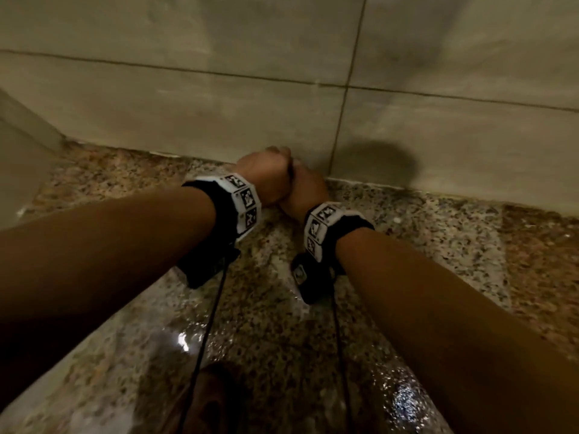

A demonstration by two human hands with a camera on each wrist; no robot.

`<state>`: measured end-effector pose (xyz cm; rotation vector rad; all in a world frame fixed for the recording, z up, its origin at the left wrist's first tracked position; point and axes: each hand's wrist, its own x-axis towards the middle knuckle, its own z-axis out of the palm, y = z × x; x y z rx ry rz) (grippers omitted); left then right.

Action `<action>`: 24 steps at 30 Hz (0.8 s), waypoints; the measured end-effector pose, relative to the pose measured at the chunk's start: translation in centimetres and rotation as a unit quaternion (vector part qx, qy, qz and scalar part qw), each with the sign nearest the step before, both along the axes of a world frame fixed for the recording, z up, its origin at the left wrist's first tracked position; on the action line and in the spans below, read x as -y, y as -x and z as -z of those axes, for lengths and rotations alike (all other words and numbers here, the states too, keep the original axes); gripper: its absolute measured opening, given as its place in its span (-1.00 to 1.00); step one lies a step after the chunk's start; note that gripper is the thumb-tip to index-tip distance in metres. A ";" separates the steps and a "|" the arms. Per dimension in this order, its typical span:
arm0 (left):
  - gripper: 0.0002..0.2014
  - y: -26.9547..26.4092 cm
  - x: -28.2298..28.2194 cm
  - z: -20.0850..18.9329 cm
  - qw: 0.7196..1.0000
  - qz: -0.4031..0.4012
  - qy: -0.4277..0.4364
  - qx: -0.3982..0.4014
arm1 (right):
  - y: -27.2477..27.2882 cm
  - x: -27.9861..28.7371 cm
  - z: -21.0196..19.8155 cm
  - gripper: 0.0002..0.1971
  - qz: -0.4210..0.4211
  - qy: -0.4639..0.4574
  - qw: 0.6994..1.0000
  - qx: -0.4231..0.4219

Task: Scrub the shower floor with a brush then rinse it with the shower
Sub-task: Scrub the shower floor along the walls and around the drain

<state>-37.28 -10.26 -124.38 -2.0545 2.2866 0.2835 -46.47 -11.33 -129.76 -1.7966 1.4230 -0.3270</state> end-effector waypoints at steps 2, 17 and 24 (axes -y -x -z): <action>-0.69 1.2 0.1 0.9 0.999 0.027 0.016 -0.022 | 3.8 -1.0 -0.1 -0.47 0.030 0.006 0.999 -0.016; -0.59 7.3 2.2 3.4 0.960 0.191 -0.023 -0.202 | 14.8 -1.3 -2.1 -0.30 0.207 -0.069 0.960 -0.175; -0.57 8.7 1.6 2.7 0.961 0.072 -0.008 -0.269 | 11.6 -1.1 -2.0 -0.38 0.121 -0.055 0.965 -0.227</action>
